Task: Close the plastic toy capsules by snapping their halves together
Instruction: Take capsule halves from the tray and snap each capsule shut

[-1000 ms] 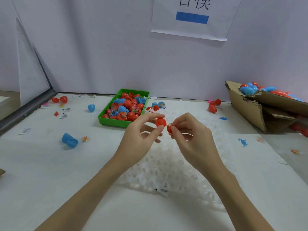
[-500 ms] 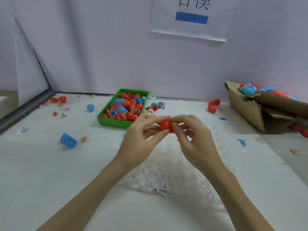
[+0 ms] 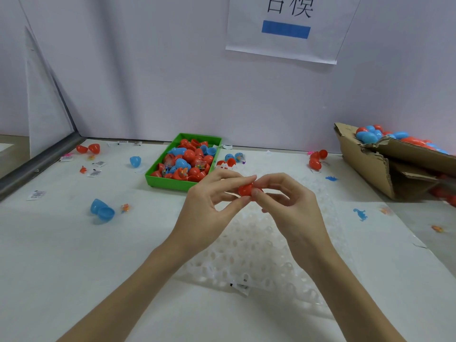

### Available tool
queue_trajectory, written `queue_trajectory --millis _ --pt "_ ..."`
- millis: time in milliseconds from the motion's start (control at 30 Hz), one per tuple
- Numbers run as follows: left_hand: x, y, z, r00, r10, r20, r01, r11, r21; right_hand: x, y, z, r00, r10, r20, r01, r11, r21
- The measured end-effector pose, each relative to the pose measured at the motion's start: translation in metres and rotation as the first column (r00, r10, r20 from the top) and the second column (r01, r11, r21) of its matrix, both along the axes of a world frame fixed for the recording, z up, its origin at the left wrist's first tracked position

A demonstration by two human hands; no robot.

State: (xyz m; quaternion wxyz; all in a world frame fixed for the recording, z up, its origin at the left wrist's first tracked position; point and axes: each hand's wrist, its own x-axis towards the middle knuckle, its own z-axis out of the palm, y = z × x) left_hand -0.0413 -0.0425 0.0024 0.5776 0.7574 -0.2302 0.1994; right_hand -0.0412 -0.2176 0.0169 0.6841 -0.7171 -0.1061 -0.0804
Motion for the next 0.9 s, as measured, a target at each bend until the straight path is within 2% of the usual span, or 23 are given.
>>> queue_trajectory --millis 100,300,367,433,500,667,800,900 --pt "0.0 0.0 0.0 0.999 0.004 0.045 -0.007 0.998 0.06 0.001 -0.005 0.001 0.993 0.076 -0.086 -0.068 0.994 0.087" --pt "-0.002 0.002 0.004 0.997 0.076 0.032 -0.076 0.997 -0.003 -0.003 0.003 -0.002 0.992 0.109 0.066 -0.109 0.994 -0.001" --pt "-0.002 0.002 0.005 0.998 0.059 0.002 -0.059 0.998 -0.032 -0.002 0.004 -0.002 0.993 0.119 0.024 -0.121 0.987 0.104" --pt "-0.003 0.002 0.007 0.999 0.025 -0.033 -0.028 0.995 -0.092 0.0 0.002 0.002 0.983 0.169 -0.07 -0.144 0.951 0.274" --pt "-0.003 0.001 0.008 1.0 0.01 -0.029 -0.013 0.993 -0.119 0.0 0.0 0.004 0.964 0.246 -0.098 -0.199 0.918 0.342" --pt "-0.004 0.002 0.01 0.998 0.06 0.025 -0.057 0.993 -0.102 0.0 0.001 0.001 0.959 0.282 0.004 -0.268 0.906 0.328" --pt "-0.004 0.001 0.008 0.989 0.097 0.111 -0.095 0.995 -0.02 -0.001 0.001 0.0 0.982 0.175 0.072 -0.186 0.962 0.199" --pt "-0.005 -0.001 0.008 0.983 0.117 0.139 -0.119 0.993 0.003 -0.004 0.006 -0.002 0.991 0.069 0.112 -0.088 0.979 0.184"
